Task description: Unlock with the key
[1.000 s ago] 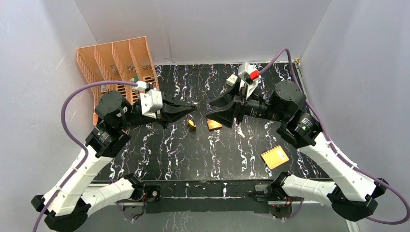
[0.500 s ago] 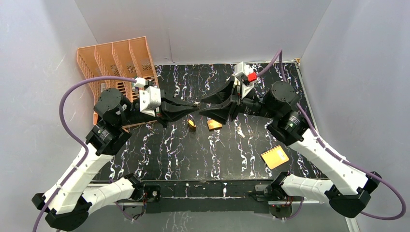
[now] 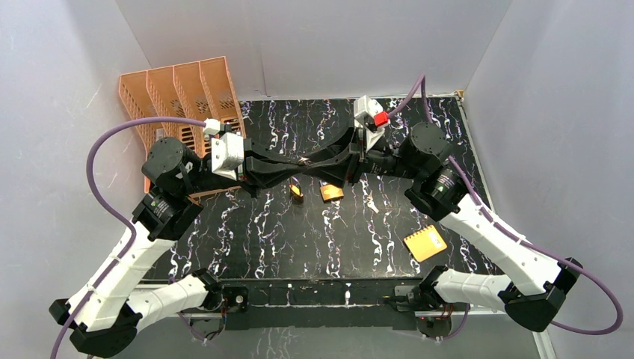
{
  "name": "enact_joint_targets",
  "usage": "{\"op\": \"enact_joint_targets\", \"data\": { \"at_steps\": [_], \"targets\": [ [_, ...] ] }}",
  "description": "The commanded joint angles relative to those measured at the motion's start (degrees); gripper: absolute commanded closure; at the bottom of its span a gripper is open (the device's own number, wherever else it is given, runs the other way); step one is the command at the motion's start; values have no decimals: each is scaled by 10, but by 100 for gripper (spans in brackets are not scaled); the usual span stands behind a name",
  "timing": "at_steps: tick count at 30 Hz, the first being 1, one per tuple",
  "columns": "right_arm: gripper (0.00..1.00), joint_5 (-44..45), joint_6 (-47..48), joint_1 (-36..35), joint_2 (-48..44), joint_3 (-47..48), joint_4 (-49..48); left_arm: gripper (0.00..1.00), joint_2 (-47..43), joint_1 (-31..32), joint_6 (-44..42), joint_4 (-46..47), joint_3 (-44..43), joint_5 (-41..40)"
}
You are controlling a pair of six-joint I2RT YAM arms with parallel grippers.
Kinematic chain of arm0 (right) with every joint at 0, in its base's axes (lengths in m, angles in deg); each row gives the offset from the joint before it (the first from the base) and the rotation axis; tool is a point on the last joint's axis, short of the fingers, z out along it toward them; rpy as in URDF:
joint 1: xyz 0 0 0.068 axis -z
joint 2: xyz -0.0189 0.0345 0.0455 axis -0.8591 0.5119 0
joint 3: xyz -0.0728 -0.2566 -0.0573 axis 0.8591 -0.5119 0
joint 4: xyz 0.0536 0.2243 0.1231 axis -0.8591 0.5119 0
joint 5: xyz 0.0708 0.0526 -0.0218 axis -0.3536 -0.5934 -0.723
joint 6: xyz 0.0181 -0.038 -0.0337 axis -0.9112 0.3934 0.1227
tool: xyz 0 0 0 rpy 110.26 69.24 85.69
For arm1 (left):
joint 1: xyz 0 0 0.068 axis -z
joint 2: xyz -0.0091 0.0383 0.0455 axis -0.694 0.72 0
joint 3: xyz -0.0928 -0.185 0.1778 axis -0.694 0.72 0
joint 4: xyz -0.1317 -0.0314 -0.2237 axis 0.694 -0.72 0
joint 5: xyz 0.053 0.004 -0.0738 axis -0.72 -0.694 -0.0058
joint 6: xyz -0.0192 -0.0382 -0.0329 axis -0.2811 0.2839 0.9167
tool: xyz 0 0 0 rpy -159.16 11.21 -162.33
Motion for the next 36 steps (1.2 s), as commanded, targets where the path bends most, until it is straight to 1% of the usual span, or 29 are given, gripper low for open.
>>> {"op": "enact_joint_targets", "data": {
  "at_steps": [1,6,9,11,12,15,17,19,21,23,28,29,31,32,34,36],
  "targets": [
    [57,-4,4,-1,-10,18,-52,100,-5,0,6,26,-19,13],
    [56,-17,-2,-1,-13,15,-64,100,-6,0,3,26,-14,10],
    [52,-34,-9,0,-17,9,-78,100,-7,0,-1,26,-12,4],
    [53,-41,-11,-1,-16,10,-80,100,-7,0,-3,26,-12,2],
    [55,-44,-12,-1,-16,10,-80,100,-6,-1,-4,27,-12,2],
    [65,-49,-16,-1,-16,10,-79,100,-6,0,-5,28,-12,1],
    [75,-53,-17,-1,-15,12,-79,100,-5,0,-5,29,-12,0],
    [88,-56,-19,-1,-15,12,-81,100,-4,0,-5,29,-12,0],
    [95,-59,-22,-1,-15,13,-83,100,-5,0,-5,29,-10,-1],
    [100,-59,-22,-1,-15,16,-81,100,-5,0,-6,29,-9,-4],
    [100,-42,-3,-1,-22,24,-55,100,-11,0,-11,22,-1,-20],
    [100,-34,8,0,-25,28,-44,97,-14,0,-12,20,1,-30],
    [100,-8,44,-1,-31,35,-8,84,-25,0,-19,13,7,-53],
    [100,12,63,-1,-36,37,10,76,-32,0,-24,7,11,-66],
    [100,49,109,-1,-47,38,44,55,-48,0,-32,-3,21,-90],
    [100,89,162,0,-53,43,69,31,-63,0,-40,-15,27,-111]
  ]
}}
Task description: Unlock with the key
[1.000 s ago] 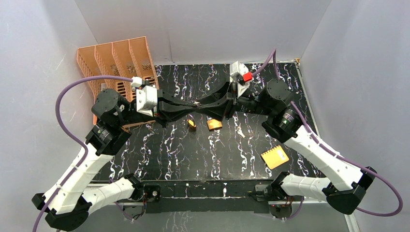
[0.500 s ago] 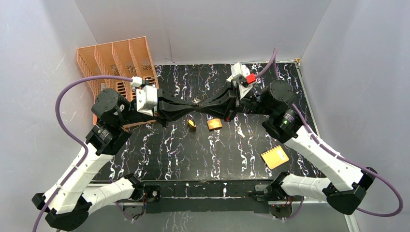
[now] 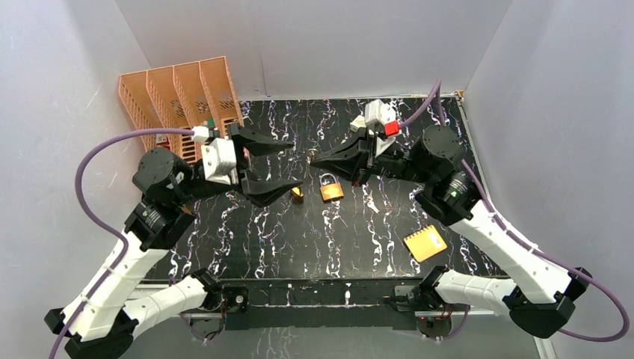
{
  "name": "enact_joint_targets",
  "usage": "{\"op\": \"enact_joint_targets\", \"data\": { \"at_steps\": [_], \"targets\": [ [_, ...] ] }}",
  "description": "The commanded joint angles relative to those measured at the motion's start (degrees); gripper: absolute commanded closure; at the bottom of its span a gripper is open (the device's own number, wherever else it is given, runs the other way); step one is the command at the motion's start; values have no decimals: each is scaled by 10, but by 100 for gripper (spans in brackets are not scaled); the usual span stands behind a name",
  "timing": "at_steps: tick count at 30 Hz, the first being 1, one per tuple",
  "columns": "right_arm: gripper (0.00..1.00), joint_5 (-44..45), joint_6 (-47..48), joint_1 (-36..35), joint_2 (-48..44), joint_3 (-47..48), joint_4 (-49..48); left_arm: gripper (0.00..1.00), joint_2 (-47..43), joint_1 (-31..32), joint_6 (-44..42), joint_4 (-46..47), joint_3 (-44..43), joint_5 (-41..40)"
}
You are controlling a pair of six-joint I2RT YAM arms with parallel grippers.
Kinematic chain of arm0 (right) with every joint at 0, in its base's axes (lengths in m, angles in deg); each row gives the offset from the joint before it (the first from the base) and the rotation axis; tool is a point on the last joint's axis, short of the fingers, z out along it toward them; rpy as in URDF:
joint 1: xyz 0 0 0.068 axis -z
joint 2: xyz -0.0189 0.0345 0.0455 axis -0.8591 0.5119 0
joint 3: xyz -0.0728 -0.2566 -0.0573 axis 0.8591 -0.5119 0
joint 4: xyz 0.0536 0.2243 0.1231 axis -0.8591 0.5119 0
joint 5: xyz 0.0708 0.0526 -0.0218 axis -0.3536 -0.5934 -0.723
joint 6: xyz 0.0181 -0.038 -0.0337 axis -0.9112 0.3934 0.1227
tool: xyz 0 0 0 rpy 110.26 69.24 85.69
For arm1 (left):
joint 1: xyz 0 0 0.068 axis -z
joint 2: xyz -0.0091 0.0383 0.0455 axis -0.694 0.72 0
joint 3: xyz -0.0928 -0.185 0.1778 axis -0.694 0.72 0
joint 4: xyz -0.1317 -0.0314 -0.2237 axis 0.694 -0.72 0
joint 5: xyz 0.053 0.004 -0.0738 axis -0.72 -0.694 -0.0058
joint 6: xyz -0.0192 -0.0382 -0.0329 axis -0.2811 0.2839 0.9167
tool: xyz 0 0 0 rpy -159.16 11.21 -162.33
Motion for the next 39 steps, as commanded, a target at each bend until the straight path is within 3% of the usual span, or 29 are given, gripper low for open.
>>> {"op": "enact_joint_targets", "data": {
  "at_steps": [1,3,4,9,14,20,24,32,39],
  "targets": [
    [100,97,133,-1,-29,37,63,24,-41,0,-21,-13,13,-66],
    [100,127,191,-1,-34,31,70,13,-55,0,-21,-38,20,-87],
    [100,140,220,-1,-38,24,65,3,-61,0,-20,-43,24,-98],
    [100,201,385,-1,-72,-56,-60,2,-81,0,17,-31,49,-178],
    [100,243,602,-2,-61,-105,-159,2,-30,0,223,24,50,-242],
    [100,263,824,-4,-46,-153,-259,2,87,-1,451,10,-26,-211],
    [100,256,891,-4,-43,-158,-262,2,92,-2,522,73,-22,-225],
    [100,255,948,-15,-53,-177,-248,2,127,-5,621,70,-65,-274],
    [100,257,948,-20,-71,-191,-242,43,162,-5,609,22,-114,-261]
  ]
}}
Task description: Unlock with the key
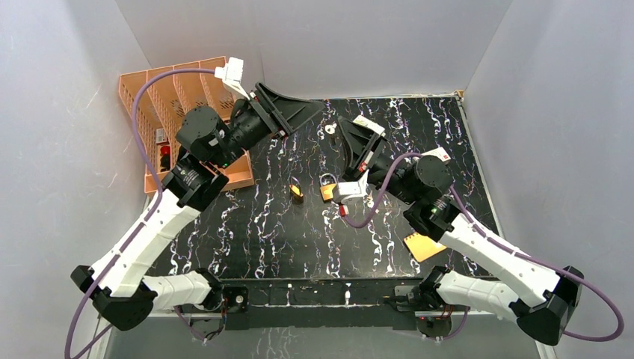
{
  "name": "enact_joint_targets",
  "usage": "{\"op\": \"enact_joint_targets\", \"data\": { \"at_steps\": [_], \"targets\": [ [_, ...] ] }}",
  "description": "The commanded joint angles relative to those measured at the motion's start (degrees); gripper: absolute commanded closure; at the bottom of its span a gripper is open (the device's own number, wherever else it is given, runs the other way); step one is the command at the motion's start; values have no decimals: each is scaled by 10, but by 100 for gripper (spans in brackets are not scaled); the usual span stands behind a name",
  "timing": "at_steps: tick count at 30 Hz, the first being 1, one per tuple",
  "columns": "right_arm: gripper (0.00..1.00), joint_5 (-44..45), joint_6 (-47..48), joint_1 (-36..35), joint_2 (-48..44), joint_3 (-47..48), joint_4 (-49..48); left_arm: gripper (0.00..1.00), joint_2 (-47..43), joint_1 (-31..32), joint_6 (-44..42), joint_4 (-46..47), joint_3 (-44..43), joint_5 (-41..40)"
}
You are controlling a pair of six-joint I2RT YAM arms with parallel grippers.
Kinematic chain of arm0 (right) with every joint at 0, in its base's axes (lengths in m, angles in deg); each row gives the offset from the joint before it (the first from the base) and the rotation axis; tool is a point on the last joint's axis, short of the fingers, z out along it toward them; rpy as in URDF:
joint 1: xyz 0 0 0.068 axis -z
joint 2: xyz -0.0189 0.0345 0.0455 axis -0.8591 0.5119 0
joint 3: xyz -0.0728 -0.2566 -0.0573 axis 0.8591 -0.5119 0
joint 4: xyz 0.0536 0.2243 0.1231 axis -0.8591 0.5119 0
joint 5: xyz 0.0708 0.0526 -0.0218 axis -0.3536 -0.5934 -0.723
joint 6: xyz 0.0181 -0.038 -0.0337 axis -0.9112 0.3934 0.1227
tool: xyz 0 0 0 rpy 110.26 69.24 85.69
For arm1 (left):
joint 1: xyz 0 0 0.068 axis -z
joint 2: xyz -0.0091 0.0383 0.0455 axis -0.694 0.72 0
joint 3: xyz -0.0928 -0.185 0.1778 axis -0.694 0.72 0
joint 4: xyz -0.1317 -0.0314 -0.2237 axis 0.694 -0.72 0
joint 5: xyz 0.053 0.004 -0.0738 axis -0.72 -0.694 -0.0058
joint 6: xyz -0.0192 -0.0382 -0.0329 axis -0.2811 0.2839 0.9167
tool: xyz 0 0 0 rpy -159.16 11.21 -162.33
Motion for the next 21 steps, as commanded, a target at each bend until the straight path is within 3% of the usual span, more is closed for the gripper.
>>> {"op": "enact_joint_targets", "data": {
  "at_steps": [1,8,15,21],
  "targets": [
    [100,8,17,-5,-23,2,-37,48,15,-3,16,-18,-30,11],
    [100,13,20,-7,-25,7,-28,55,47,-3,34,-48,-44,85],
    [100,13,20,-8,-22,5,-30,75,52,-3,32,-47,-47,126],
    [100,16,25,-8,-21,8,-29,72,34,-3,27,-51,-40,122]
  ]
}}
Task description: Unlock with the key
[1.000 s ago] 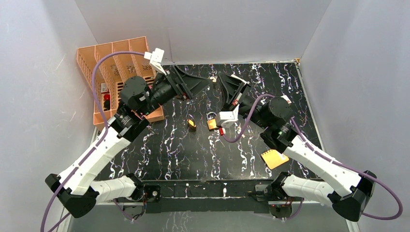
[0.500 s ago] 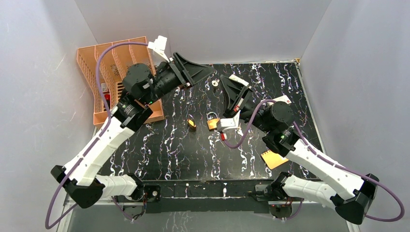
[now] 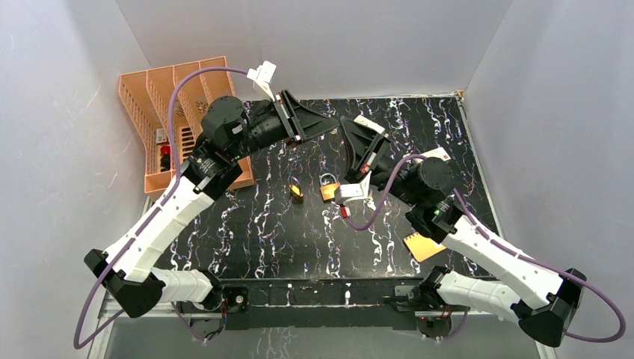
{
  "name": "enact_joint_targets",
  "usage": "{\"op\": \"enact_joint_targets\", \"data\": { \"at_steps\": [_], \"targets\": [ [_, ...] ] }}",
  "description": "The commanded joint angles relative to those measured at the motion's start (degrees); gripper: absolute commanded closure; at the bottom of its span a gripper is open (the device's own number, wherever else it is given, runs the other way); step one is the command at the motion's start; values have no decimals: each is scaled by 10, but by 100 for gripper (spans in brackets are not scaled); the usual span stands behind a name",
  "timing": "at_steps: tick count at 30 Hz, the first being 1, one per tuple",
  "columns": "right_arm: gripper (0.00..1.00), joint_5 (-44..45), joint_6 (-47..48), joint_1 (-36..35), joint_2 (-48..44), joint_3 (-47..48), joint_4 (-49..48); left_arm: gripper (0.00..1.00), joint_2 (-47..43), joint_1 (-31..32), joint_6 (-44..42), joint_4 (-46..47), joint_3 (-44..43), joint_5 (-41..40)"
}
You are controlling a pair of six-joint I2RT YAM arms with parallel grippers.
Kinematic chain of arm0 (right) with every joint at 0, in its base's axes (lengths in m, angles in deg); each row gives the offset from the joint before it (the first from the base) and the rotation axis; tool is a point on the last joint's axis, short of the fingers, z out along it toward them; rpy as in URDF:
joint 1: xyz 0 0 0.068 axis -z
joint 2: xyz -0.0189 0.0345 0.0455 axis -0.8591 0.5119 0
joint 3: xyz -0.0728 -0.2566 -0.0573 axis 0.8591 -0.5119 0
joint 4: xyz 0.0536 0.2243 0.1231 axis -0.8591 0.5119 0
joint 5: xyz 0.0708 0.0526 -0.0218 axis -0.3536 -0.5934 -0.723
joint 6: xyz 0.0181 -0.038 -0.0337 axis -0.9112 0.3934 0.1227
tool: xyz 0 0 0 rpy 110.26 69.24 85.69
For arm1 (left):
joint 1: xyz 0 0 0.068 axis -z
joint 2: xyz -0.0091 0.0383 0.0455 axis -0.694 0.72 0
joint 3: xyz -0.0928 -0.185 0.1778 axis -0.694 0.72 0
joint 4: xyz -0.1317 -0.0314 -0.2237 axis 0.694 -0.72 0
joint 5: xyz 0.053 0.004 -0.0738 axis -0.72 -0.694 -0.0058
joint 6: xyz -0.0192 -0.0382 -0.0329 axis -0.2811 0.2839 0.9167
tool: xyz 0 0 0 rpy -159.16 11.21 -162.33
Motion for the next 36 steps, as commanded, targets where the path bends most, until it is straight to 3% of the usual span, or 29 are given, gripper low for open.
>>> {"op": "enact_joint_targets", "data": {
  "at_steps": [1,5,14,16,19,22,27,31,36],
  "targets": [
    [100,12,13,-3,-8,9,-29,71,-30,-2,-5,4,-11,22],
    [100,10,14,-4,-9,7,-29,74,-34,-2,-7,-17,-11,22],
    [100,6,14,-3,-10,6,-26,94,-29,-3,-2,-4,-7,33],
    [100,5,15,-4,-11,7,-24,93,-27,-2,2,-2,-6,35],
    [100,3,16,-4,-13,8,-22,82,-24,-2,5,-3,-7,39],
    [100,4,17,-4,-13,9,-20,80,-23,-3,6,-2,-8,43],
    [100,1,16,-4,-11,9,-20,100,-21,-3,8,6,-3,54],
    [100,-2,9,-5,-12,10,-19,100,-29,-2,9,27,12,50],
    [55,-6,-29,-5,-14,19,-7,100,-75,-2,4,75,63,-17]
  ]
}}
